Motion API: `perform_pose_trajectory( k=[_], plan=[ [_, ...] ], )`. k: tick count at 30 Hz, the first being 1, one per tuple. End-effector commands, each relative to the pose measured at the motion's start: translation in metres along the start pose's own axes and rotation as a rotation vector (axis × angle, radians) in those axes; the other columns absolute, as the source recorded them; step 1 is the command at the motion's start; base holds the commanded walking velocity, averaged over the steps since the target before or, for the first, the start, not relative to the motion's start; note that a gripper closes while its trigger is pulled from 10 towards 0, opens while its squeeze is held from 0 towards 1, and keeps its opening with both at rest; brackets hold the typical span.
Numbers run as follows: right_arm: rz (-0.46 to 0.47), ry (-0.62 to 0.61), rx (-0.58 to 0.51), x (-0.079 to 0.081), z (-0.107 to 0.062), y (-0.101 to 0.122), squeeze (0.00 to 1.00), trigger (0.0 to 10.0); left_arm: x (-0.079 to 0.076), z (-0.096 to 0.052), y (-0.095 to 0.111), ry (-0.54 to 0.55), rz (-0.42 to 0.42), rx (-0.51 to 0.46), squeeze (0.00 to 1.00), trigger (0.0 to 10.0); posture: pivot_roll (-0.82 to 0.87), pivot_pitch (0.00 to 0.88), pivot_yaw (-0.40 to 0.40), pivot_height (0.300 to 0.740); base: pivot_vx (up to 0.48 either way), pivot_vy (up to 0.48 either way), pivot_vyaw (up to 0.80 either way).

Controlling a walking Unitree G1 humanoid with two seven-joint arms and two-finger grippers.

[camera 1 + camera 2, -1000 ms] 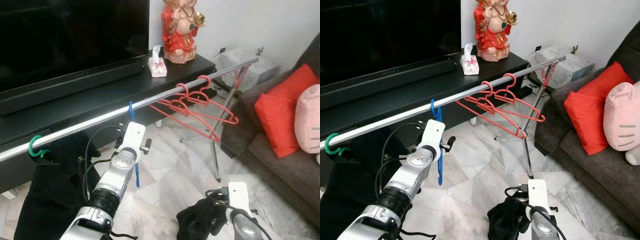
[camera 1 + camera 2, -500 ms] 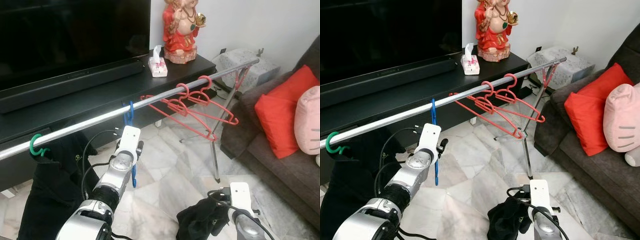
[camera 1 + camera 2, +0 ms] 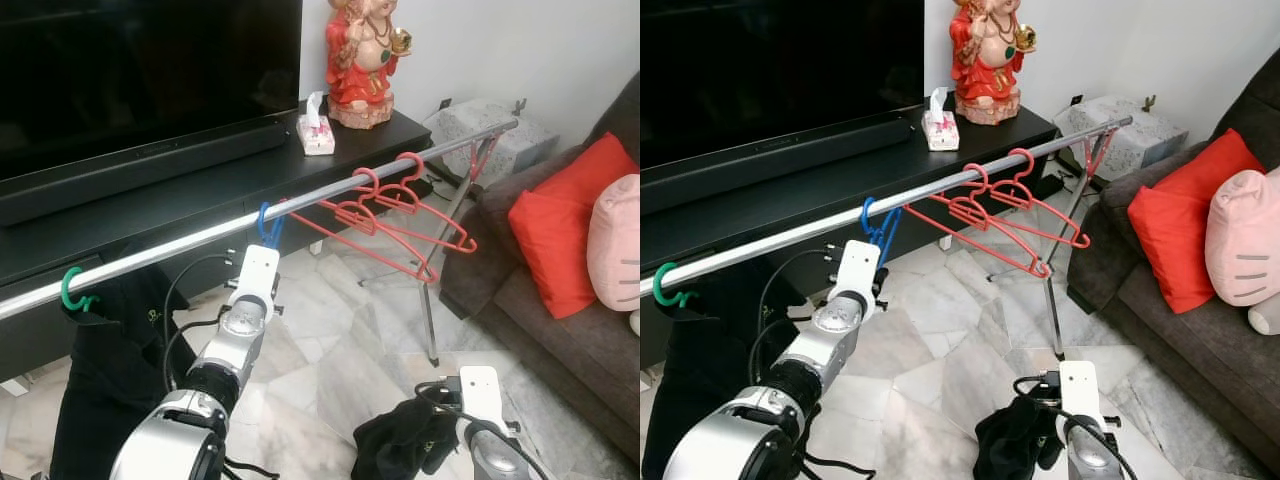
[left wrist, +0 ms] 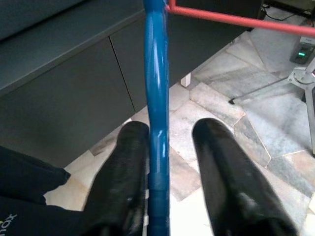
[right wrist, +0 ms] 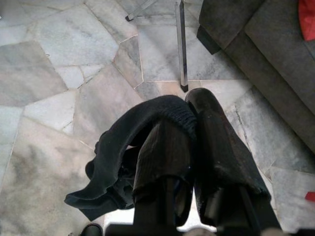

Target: Hang hanger

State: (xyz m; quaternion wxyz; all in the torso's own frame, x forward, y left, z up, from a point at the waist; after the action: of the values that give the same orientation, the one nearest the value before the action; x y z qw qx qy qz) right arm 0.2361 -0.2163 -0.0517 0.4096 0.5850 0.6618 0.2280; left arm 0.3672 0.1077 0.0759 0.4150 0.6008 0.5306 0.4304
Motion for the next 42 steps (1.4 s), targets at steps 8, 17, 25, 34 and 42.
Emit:
perform_pose_trajectory(
  k=[8, 17, 25, 34, 42],
  plan=[
    [-0.001, -0.008, 0.005, -0.003, 0.001, 0.000, 0.00, 10.0, -0.003, 0.001, 0.005, -0.001, -0.007, -0.018, 0.00, 0.0, -0.13, 0.000, -0.119, 0.740, 0.000, 0.000, 0.00],
    [-0.002, -0.004, 0.007, -0.001, 0.001, 0.001, 0.00, 10.0, -0.003, 0.001, 0.003, 0.007, -0.011, -0.020, 0.00, 0.0, -0.13, 0.000, -0.122, 0.740, 0.000, 0.000, 0.00],
    [-0.002, -0.007, 0.007, -0.001, 0.001, 0.001, 0.00, 10.0, -0.001, -0.001, 0.003, 0.014, -0.018, -0.050, 0.00, 0.0, -0.12, 0.000, -0.109, 0.740, 0.000, 0.000, 0.00],
    [0.007, -0.021, 0.005, 0.002, -0.001, -0.001, 0.00, 10.0, 0.001, -0.009, 0.011, 0.000, -0.064, -0.172, 0.00, 0.7, -0.12, 0.000, -0.067, 0.740, 0.000, 0.000, 0.00],
    [0.016, -0.028, 0.006, 0.005, -0.002, -0.002, 0.00, 10.0, 0.000, -0.018, 0.017, -0.041, -0.061, -0.254, 0.00, 10.0, -0.12, 0.000, -0.042, 0.740, 0.000, 0.000, 0.00]
  ],
)
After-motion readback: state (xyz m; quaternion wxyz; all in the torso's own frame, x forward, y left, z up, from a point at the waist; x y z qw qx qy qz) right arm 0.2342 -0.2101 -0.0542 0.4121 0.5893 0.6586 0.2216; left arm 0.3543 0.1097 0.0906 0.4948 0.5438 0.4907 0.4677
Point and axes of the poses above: a point about 5 cm out from each wrist's last joint towards the gripper, its own z axis pointing out of the wrist towards the gripper, its own y axis along the axis of the wrist's last joint, x = y × z, the point moved 1 cm from there along z, pointing out of the wrist towards the gripper, and after that the axes turned 7 degrees about -z, right-handed, at the moved point
